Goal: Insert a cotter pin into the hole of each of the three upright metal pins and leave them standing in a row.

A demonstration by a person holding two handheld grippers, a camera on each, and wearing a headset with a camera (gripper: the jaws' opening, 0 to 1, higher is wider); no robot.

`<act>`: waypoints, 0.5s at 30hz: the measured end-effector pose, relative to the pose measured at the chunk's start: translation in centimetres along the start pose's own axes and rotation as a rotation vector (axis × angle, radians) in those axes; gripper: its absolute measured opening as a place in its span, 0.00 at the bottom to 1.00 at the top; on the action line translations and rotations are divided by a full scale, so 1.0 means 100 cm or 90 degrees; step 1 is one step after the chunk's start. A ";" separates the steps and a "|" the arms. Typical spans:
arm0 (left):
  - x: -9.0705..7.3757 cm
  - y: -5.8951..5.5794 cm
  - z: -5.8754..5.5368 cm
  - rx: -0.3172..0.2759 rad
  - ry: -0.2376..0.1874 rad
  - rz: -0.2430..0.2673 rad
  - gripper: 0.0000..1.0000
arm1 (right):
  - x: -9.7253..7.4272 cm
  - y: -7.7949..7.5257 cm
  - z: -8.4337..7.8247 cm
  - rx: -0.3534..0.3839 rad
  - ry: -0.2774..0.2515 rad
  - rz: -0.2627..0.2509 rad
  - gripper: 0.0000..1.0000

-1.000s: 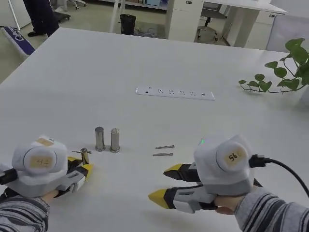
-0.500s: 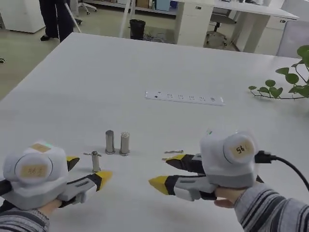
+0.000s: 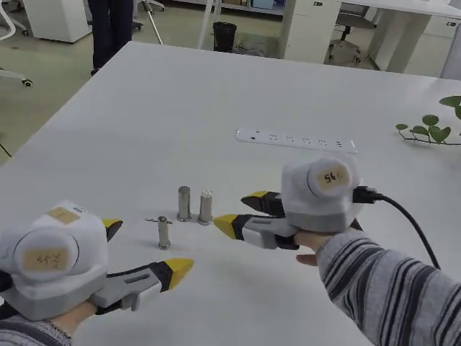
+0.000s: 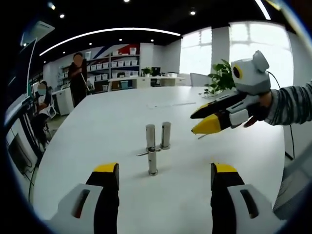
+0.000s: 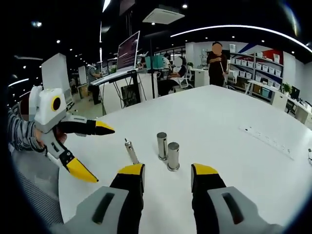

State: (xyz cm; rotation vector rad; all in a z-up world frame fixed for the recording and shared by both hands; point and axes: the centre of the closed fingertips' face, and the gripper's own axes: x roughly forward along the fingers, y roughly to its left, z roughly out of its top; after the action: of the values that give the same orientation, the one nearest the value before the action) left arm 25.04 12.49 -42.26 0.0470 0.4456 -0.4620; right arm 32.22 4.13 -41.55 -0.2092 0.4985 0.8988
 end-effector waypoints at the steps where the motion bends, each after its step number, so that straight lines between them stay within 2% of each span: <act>1: -0.001 -0.001 0.000 0.002 0.000 -0.001 0.78 | 0.003 -0.001 0.001 0.004 -0.001 -0.002 0.34; 6: -0.010 -0.005 0.006 -0.007 -0.016 -0.006 0.83 | 0.020 -0.002 0.007 0.033 -0.009 -0.001 0.33; 15: -0.015 -0.007 0.003 0.010 -0.004 -0.005 0.92 | 0.052 -0.003 0.006 0.038 -0.003 -0.002 0.28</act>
State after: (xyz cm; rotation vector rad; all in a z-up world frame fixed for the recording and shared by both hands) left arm 23.65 12.47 -41.34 0.0585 0.4358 -0.4733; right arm 35.33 7.78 -43.59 -0.1535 0.5205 0.8794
